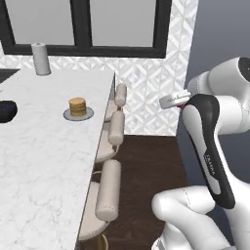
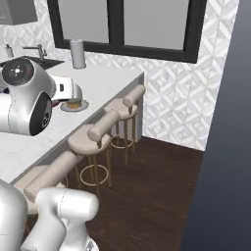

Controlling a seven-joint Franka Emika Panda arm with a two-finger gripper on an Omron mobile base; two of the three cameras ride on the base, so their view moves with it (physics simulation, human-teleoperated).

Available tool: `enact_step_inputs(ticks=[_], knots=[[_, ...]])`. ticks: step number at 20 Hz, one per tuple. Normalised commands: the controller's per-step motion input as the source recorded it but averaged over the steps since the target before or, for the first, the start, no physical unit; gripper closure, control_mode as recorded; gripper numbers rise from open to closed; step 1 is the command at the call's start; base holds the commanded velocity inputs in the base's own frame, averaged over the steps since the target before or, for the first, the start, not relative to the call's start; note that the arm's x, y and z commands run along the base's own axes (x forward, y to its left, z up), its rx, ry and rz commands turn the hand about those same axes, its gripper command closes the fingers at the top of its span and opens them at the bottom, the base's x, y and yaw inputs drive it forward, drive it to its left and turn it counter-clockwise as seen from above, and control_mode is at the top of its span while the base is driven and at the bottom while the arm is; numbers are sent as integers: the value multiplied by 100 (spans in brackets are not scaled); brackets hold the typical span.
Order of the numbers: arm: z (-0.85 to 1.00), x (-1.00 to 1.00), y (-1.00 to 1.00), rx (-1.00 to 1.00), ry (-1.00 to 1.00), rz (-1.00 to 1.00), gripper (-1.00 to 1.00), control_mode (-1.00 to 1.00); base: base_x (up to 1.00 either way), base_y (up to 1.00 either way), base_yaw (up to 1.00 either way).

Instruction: Take the strawberry from the fridge and place it on top of the pancake, located on the dining counter.

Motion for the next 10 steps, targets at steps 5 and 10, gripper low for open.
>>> enact_step_inputs(ticks=[5,10], knots=[[0,0,0,0,0,0,100,100,89,-62,52],[0,0,0,0,0,0,100,100,86,-58,54]])
